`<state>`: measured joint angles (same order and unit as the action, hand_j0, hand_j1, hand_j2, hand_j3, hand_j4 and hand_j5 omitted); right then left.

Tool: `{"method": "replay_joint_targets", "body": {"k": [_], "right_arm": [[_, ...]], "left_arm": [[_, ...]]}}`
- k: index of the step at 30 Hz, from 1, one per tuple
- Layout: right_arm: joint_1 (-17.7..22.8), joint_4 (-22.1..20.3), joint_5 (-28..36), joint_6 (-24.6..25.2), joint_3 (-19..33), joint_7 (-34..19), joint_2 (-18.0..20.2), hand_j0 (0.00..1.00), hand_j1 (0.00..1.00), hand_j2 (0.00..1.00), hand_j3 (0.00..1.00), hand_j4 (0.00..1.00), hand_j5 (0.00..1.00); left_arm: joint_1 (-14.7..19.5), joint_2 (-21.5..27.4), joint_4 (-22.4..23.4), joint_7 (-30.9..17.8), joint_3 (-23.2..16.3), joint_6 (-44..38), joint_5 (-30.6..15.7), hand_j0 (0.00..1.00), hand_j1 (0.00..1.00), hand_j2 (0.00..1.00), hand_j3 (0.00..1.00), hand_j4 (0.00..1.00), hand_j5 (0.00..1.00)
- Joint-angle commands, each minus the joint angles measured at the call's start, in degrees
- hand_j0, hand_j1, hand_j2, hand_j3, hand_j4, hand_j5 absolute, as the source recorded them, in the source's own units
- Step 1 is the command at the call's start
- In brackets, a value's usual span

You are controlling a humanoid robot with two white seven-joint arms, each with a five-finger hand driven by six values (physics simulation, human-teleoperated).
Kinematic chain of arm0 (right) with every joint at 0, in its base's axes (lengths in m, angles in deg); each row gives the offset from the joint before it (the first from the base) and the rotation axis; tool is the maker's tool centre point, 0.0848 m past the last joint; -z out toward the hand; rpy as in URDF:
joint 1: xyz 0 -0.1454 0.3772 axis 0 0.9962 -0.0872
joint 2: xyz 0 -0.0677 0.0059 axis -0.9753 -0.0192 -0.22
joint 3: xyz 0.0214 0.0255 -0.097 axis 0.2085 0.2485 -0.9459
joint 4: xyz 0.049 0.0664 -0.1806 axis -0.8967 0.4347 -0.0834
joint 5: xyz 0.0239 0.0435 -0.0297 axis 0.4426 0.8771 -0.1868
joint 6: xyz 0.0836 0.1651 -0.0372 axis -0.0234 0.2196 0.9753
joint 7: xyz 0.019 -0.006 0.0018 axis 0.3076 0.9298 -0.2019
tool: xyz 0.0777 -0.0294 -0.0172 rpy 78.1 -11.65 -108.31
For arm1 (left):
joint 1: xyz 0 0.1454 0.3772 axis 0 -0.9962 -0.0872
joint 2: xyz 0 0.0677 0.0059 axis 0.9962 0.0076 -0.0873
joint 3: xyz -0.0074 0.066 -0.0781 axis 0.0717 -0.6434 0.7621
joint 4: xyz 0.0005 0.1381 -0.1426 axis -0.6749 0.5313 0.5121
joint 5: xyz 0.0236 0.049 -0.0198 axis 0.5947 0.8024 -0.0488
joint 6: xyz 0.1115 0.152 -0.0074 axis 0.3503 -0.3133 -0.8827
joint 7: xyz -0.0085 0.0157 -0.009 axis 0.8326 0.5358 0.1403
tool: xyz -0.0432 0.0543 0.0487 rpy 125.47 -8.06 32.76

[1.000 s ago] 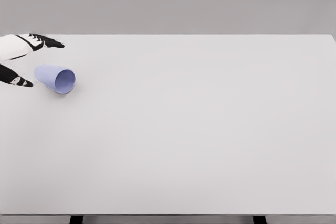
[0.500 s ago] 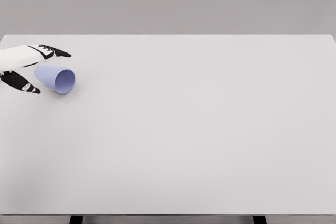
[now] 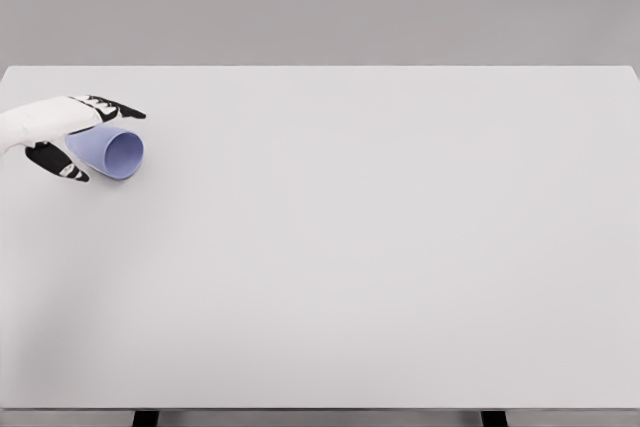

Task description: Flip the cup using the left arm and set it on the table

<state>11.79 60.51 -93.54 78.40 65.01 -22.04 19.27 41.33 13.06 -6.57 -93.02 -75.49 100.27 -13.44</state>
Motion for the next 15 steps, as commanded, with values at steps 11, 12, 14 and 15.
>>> {"method": "replay_joint_targets", "body": {"k": [11,12,14,15], "right_arm": [[0.00,0.00,0.01,0.00,0.00,-0.01,0.00,1.00,1.00,1.00,1.00,1.00,1.00],[0.00,0.00,0.01,0.00,0.00,-0.01,0.00,1.00,1.00,1.00,1.00,1.00,1.00],[0.00,0.00,0.01,0.00,0.00,-0.01,0.00,1.00,1.00,1.00,1.00,1.00,1.00],[0.00,0.00,0.01,0.00,0.00,-0.01,0.00,1.00,1.00,1.00,1.00,1.00,1.00]], "left_arm": [[0.62,-2.68,3.53,1.16,-0.57,-0.02,3.64,1.00,1.00,1.00,1.00,1.00,1.00],[0.62,-3.21,3.80,1.16,-0.57,-0.11,3.81,1.00,1.00,1.00,1.00,1.00,1.00],[0.97,-3.39,4.41,1.87,-0.57,-0.20,4.43,1.00,1.00,1.00,1.00,1.00,1.00],[1.06,-4.00,5.47,2.66,-0.57,-0.29,5.57,1.00,1.00,1.00,1.00,1.00,1.00]]}}
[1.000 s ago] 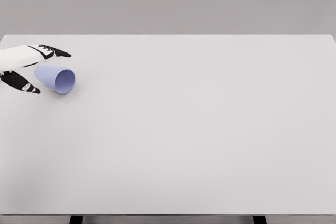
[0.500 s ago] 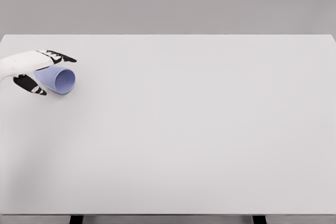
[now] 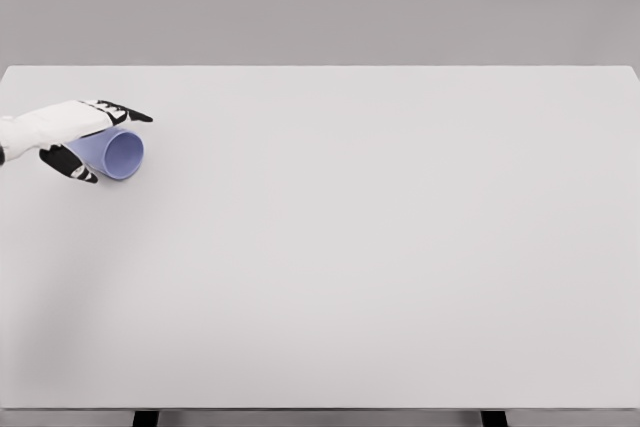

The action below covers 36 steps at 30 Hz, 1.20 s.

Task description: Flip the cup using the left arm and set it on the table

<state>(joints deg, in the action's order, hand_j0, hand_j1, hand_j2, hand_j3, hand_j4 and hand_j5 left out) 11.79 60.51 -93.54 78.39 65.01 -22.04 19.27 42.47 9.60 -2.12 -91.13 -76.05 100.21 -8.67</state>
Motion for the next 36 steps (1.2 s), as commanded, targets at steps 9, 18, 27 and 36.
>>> {"method": "replay_joint_targets", "body": {"k": [9,18,27,36], "right_arm": [[0.00,0.00,0.01,0.00,0.00,-0.01,0.00,1.00,1.00,1.00,1.00,1.00,1.00],[0.00,0.00,0.01,0.00,0.00,-0.01,0.00,1.00,1.00,1.00,1.00,1.00,1.00],[0.00,0.00,0.01,0.00,0.00,-0.01,0.00,1.00,1.00,1.00,1.00,1.00,1.00],[0.00,0.00,0.01,0.00,0.00,-0.01,0.00,1.00,1.00,1.00,1.00,1.00,1.00]], "left_arm": [[0.53,-1.42,2.95,3.32,-0.71,-0.31,3.35,1.00,1.00,1.00,1.00,1.00,1.00],[0.53,-1.68,4.35,4.99,-0.88,-0.31,5.29,0.99,0.99,0.99,0.99,0.99,0.99],[0.62,-2.56,4.71,4.99,-0.97,-0.31,6.25,0.93,0.93,0.93,0.93,0.93,0.93],[0.62,-3.27,5.50,4.99,-0.97,-0.31,7.39,0.82,0.82,0.82,0.82,0.82,0.82]]}}
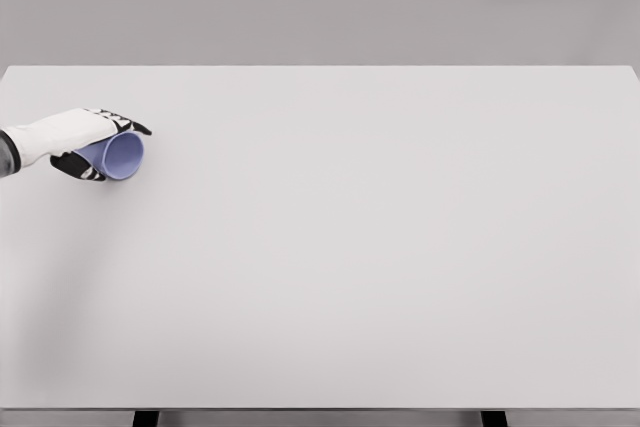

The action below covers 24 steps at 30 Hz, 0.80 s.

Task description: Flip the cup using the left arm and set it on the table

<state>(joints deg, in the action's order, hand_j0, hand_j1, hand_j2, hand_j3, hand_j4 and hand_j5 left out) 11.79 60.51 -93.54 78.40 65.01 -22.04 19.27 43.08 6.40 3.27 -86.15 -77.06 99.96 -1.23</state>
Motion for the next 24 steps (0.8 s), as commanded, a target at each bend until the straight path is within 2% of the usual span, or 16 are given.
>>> {"method": "replay_joint_targets", "body": {"k": [1,5,10,11,16,18,22,24], "right_arm": [[0.00,0.00,0.01,0.00,0.00,-0.01,0.00,1.00,1.00,1.00,1.00,1.00,1.00],[0.00,0.00,0.01,0.00,0.00,-0.01,0.00,1.00,1.00,1.00,1.00,1.00,1.00],[0.00,0.00,0.01,0.00,0.00,-0.01,0.00,1.00,1.00,1.00,1.00,1.00,1.00],[0.00,0.00,0.01,0.00,0.00,-0.01,0.00,1.00,1.00,1.00,1.00,1.00,1.00],[0.00,0.00,0.01,0.00,0.00,-0.01,0.00,1.00,1.00,1.00,1.00,1.00,1.00],[0.00,0.00,0.01,0.00,0.00,-0.01,0.00,1.00,1.00,1.00,1.00,1.00,1.00],[0.00,0.00,0.01,-0.09,0.00,-0.01,0.00,1.00,1.00,1.00,1.00,1.00,1.00],[0.00,0.00,0.01,0.00,0.00,-0.01,0.00,1.00,1.00,1.00,1.00,1.00,1.00]], "left_arm": [[0.00,-0.07,0.11,0.01,0.03,0.02,-0.05,0.79,0.79,0.79,0.79,0.79,0.79],[0.00,-0.07,0.11,0.01,0.12,0.02,-0.14,0.66,0.66,0.66,0.66,0.66,0.66],[0.09,0.02,0.03,0.36,0.12,0.37,-0.23,0.60,0.60,0.60,0.60,0.60,0.60],[0.18,-0.07,0.11,1.15,0.12,0.28,-0.23,0.55,0.55,0.55,0.55,0.55,0.55],[1.32,0.28,-0.24,3.70,0.12,0.55,-1.45,0.51,0.51,0.51,0.51,0.51,0.51],[2.11,0.37,-0.41,3.44,0.03,1.51,-5.23,0.51,0.51,0.51,0.51,0.51,0.51],[2.11,0.64,-0.68,3.09,-0.14,1.71,-19.11,0.49,0.49,0.49,0.49,0.49,0.49],[2.29,0.64,-0.50,3.09,-2.25,1.71,-26.15,0.49,0.49,0.49,0.49,0.49,0.49]]}}
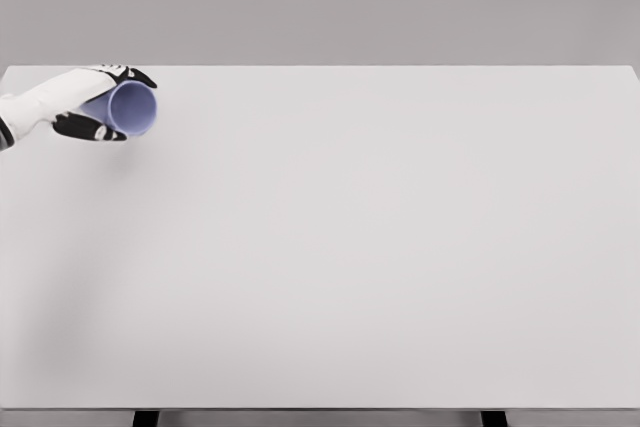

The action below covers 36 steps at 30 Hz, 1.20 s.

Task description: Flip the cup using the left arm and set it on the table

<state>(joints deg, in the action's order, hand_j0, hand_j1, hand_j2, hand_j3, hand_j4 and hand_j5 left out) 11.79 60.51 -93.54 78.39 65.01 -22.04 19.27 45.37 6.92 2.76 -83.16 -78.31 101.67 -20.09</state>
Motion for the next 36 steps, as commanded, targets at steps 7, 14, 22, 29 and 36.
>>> {"method": "replay_joint_targets", "body": {"k": [7,14,22,29,36], "right_arm": [[0.00,0.00,0.01,0.00,0.00,-0.01,0.00,1.00,1.00,1.00,1.00,1.00,1.00],[0.00,0.00,0.01,0.00,0.00,-0.01,0.00,1.00,1.00,1.00,1.00,1.00,1.00],[0.00,0.00,0.01,0.00,0.00,-0.01,0.00,1.00,1.00,1.00,1.00,1.00,1.00],[0.00,0.00,0.01,0.00,0.00,-0.01,0.00,1.00,1.00,1.00,1.00,1.00,1.00],[0.00,0.00,0.01,0.00,0.00,-0.01,0.00,1.00,1.00,1.00,1.00,1.00,1.00]], "left_arm": [[-0.09,-0.33,-0.34,-6.59,-4.08,0.00,-25.30,0.48,0.48,0.48,0.48,0.48,0.48],[0.00,-2.79,-1.05,-14.25,-7.33,-9.77,-46.74,0.49,0.49,0.49,0.49,0.49,0.49],[1.76,-11.23,-0.26,-14.25,-5.05,-23.83,-52.03,0.53,0.53,0.53,0.53,0.53,0.53],[2.02,-18.35,3.96,-14.25,-2.58,-28.93,-51.59,0.55,0.55,0.55,0.55,0.55,0.55],[1.58,-19.84,5.02,-14.25,-2.76,-28.93,-51.41,0.59,0.59,0.59,0.59,0.59,0.59]]}}
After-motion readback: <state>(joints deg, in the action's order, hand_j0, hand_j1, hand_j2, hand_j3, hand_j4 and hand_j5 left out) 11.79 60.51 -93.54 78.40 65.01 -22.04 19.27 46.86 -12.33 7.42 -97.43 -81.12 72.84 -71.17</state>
